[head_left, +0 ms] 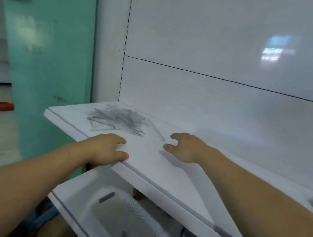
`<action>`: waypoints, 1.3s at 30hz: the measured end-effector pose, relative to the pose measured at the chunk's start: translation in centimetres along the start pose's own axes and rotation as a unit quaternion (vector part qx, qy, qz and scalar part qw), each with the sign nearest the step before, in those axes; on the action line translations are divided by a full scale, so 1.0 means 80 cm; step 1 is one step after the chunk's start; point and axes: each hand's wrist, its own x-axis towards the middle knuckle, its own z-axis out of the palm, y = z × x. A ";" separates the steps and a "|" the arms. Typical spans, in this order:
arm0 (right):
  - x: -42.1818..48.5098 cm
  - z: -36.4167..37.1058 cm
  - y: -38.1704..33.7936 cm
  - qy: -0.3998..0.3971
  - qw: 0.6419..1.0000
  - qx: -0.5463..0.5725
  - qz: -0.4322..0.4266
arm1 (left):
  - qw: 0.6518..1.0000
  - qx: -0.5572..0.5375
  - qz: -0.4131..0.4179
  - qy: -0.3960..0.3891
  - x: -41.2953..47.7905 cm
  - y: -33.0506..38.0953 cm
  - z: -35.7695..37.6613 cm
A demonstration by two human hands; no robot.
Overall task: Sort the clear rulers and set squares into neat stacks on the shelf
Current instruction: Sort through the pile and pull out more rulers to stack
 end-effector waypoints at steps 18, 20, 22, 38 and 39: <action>0.272 0.033 -0.132 -0.014 0.997 0.040 -0.062 | 0.997 0.067 -0.030 0.019 0.187 -0.187 -0.056; 0.286 0.030 -0.132 -0.007 0.997 0.039 -0.063 | 0.997 0.071 -0.014 0.035 0.201 -0.192 -0.064; 0.296 0.024 -0.132 0.000 0.996 0.060 -0.061 | 0.997 0.064 0.006 0.052 0.213 -0.195 -0.073; 0.268 0.017 -0.149 0.146 0.978 0.084 0.124 | 0.982 -0.043 0.179 0.045 0.251 -0.228 -0.103; 0.264 0.019 -0.149 0.162 0.973 0.091 0.138 | 0.980 -0.044 0.187 0.043 0.252 -0.230 -0.104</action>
